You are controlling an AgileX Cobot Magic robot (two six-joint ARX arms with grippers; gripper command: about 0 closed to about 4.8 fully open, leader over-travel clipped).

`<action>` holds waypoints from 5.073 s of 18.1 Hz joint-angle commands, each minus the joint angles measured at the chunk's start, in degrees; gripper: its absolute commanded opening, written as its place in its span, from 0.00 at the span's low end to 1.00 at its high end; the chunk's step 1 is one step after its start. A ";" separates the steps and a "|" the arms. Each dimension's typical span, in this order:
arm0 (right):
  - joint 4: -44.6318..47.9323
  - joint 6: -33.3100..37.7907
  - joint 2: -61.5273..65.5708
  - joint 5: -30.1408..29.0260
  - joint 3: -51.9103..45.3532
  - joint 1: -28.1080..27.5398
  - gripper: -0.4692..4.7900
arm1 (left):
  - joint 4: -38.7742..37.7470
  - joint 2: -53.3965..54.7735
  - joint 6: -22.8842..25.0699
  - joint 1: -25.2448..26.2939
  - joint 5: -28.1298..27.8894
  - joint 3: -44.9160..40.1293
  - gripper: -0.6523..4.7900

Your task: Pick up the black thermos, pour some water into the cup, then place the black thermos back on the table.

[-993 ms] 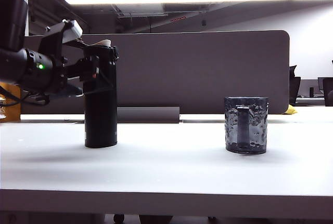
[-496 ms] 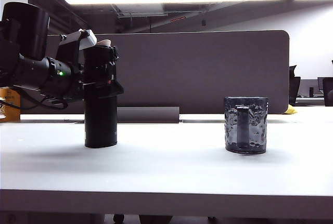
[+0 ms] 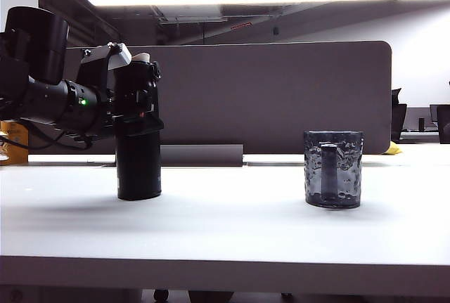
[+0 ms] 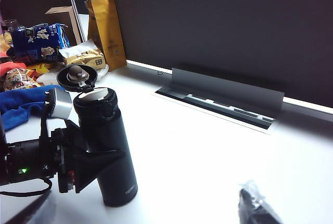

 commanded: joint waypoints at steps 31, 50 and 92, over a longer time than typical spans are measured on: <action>-25.14 -7.89 -6.64 -0.28 0.09 -11.47 0.07 | -21.29 10.95 104.54 -22.01 -11.89 41.81 0.11; -31.26 -7.93 -6.54 -6.36 -2.34 -11.10 0.07 | -19.85 11.54 114.27 -19.67 -2.95 45.35 0.11; -25.86 -11.93 -9.25 -6.23 -2.14 -10.58 0.07 | -21.00 14.03 76.17 -19.71 -13.86 46.34 0.11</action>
